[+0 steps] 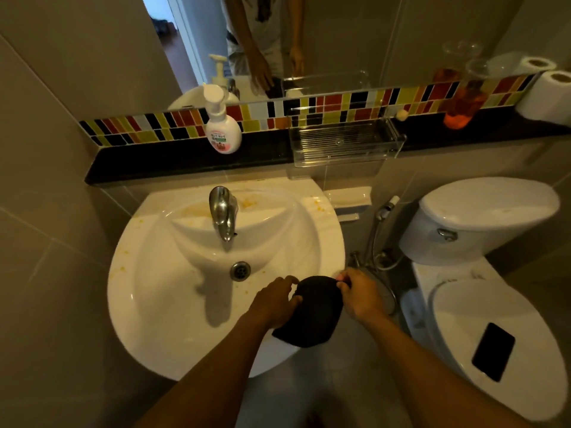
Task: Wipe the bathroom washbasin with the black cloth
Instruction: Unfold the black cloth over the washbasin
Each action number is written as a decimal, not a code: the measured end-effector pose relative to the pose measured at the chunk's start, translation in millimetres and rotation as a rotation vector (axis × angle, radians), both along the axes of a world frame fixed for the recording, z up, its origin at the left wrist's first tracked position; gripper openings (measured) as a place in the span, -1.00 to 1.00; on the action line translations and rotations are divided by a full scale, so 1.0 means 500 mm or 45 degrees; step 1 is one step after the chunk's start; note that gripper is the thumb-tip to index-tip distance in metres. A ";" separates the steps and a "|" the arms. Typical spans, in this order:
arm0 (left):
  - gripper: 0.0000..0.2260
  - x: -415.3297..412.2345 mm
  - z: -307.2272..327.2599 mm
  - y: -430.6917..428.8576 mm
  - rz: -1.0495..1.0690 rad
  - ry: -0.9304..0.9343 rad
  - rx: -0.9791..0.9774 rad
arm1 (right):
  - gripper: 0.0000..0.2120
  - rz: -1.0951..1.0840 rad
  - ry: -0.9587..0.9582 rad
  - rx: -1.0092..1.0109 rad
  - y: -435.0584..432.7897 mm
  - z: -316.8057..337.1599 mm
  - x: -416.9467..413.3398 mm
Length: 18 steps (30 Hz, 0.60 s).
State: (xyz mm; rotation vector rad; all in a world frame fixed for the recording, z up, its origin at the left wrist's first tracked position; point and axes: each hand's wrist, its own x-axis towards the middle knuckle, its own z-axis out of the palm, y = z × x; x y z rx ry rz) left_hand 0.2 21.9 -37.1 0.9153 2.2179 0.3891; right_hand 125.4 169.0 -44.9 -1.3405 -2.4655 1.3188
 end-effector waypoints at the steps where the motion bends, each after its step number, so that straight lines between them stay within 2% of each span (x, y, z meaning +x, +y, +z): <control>1: -0.61 -0.004 0.012 0.001 -0.007 0.011 0.025 | -0.92 0.030 0.006 -0.014 -0.004 0.015 -0.004; 10: -0.63 -0.045 0.117 0.015 -0.139 0.024 0.252 | -0.92 0.210 0.076 -0.228 -0.041 0.174 -0.024; 14: -0.60 -0.051 0.152 0.013 -0.258 -0.028 0.273 | -0.87 0.240 0.054 -0.217 -0.051 0.249 -0.032; 18: -0.74 -0.059 0.186 -0.001 -0.295 -0.034 0.366 | -0.83 0.307 0.010 -0.125 -0.057 0.324 -0.038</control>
